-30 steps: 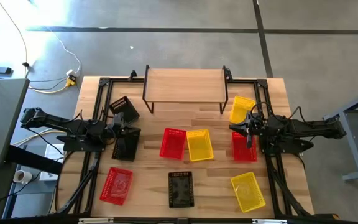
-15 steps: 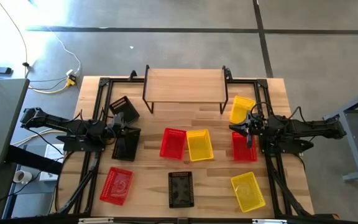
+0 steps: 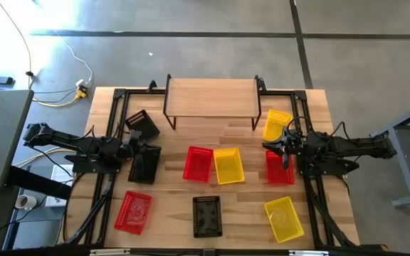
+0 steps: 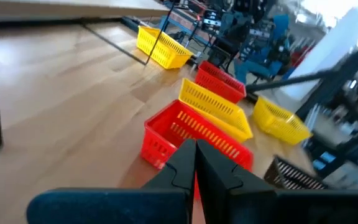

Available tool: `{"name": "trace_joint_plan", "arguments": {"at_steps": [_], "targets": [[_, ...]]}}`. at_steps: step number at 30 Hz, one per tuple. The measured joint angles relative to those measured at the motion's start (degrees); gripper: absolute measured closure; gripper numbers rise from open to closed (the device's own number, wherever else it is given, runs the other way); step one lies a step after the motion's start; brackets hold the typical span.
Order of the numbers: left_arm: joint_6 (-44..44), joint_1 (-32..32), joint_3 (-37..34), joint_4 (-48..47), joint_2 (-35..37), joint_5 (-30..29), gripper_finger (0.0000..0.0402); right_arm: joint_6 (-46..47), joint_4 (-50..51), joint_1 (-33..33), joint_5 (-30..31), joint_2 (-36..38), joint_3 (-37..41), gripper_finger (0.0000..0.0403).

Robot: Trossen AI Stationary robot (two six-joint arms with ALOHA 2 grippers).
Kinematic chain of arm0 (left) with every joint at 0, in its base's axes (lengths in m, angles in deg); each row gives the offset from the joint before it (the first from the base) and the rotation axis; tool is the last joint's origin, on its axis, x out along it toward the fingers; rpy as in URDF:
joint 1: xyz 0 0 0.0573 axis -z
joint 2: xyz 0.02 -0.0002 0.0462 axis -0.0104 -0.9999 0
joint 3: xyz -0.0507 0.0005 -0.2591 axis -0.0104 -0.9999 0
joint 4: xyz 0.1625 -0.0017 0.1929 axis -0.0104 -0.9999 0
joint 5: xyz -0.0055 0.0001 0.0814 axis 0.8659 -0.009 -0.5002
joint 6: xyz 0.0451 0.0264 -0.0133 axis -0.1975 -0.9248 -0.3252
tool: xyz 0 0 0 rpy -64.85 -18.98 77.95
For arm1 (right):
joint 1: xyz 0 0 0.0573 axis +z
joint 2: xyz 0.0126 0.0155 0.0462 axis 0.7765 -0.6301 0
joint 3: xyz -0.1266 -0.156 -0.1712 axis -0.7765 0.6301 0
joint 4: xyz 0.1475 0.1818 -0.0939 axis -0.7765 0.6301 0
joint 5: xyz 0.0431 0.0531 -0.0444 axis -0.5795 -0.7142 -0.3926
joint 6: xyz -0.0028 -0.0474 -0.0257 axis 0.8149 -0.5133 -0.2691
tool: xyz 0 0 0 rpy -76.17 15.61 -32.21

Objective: Stack baskets on shelf by color
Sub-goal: Put the middle left black basket on the shelf

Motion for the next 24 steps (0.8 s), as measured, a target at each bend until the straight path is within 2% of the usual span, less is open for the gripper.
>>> {"name": "trace_joint_plan", "arguments": {"at_steps": [3, 24], "targets": [[3.12, -0.01, 0.00, 0.00, 0.01, -0.04, 0.0398, 0.01, -0.01, -0.02, 0.00, -0.02, 0.00, 0.0402], [4.17, 0.00, 0.00, 0.00, 0.01, -0.07, 0.0398, 0.01, 0.00, -0.01, 0.00, -0.01, 0.00, 0.0402]]}}
